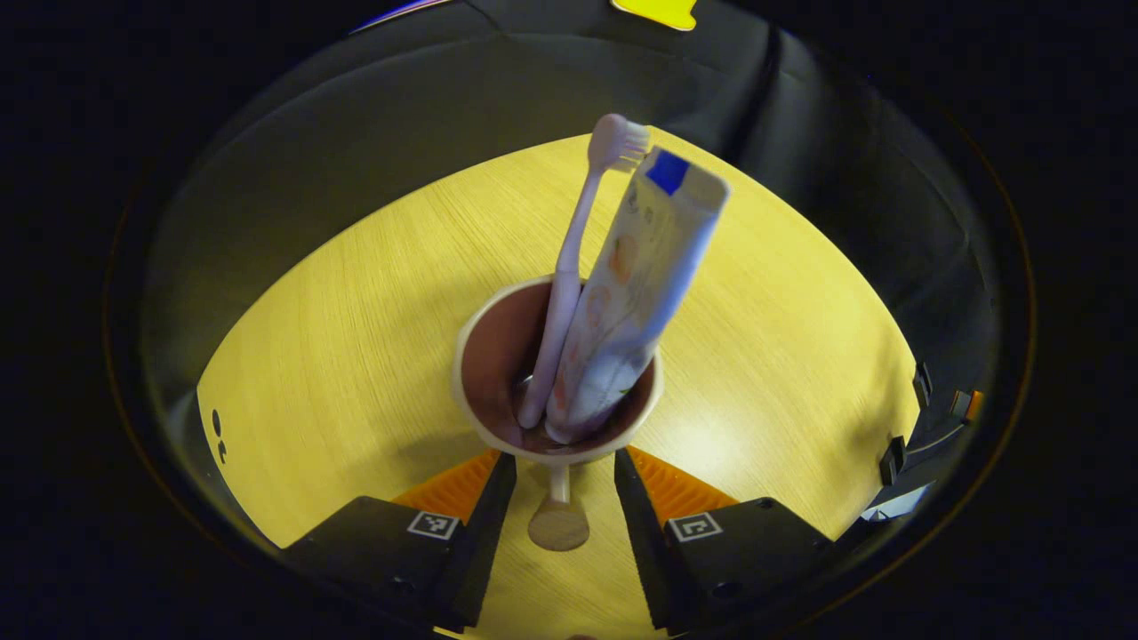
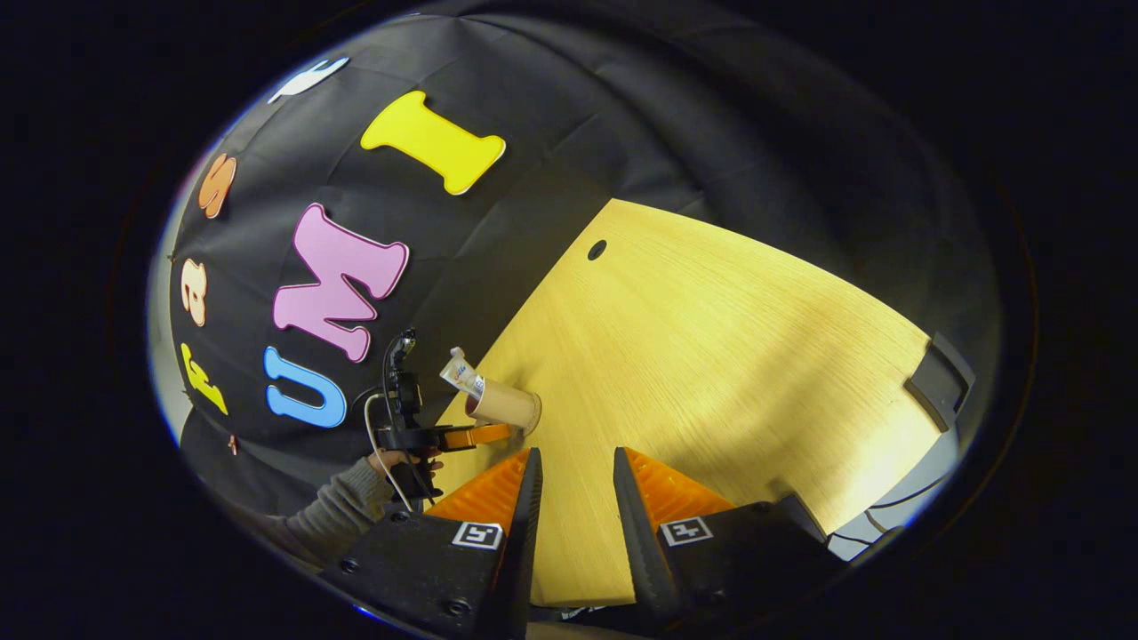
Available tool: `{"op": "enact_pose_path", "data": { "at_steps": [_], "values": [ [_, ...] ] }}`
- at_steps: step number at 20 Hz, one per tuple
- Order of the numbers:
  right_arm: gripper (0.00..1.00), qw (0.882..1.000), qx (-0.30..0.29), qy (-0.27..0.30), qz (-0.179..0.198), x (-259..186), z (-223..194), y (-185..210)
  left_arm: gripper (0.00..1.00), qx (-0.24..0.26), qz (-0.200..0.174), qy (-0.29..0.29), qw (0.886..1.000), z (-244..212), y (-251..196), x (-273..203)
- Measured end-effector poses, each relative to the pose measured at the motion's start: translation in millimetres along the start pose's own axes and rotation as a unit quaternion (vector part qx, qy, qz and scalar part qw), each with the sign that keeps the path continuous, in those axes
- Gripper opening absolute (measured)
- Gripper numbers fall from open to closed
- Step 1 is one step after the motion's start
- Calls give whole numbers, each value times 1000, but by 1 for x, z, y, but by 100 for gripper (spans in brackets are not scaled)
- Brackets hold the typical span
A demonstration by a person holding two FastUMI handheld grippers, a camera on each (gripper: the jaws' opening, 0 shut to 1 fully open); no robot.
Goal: Put the toothbrush and toothpaste on the desktop into the cup, then pick up the cup and place it on the coaster on the desktop.
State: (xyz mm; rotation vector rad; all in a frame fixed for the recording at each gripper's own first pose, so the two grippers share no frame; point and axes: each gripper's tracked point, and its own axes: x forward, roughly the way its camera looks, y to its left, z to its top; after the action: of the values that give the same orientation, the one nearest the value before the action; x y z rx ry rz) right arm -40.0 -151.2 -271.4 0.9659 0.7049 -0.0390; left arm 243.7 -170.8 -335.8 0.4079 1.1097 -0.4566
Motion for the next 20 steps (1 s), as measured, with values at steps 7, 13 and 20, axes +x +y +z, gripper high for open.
{"op": "enact_pose_path", "data": {
  "at_steps": [7,13,20],
  "values": [
    [49,999,-39,8,13,5,-3,30,78,3,6,-42,999,6,1,-33],
    [49,995,-90,30,34,16,-26,64,81,-37,23,-90,995,-15,20,-82],
    [64,989,-126,47,64,26,-50,110,83,-96,57,-158,981,-57,59,-152]
  ]
}}
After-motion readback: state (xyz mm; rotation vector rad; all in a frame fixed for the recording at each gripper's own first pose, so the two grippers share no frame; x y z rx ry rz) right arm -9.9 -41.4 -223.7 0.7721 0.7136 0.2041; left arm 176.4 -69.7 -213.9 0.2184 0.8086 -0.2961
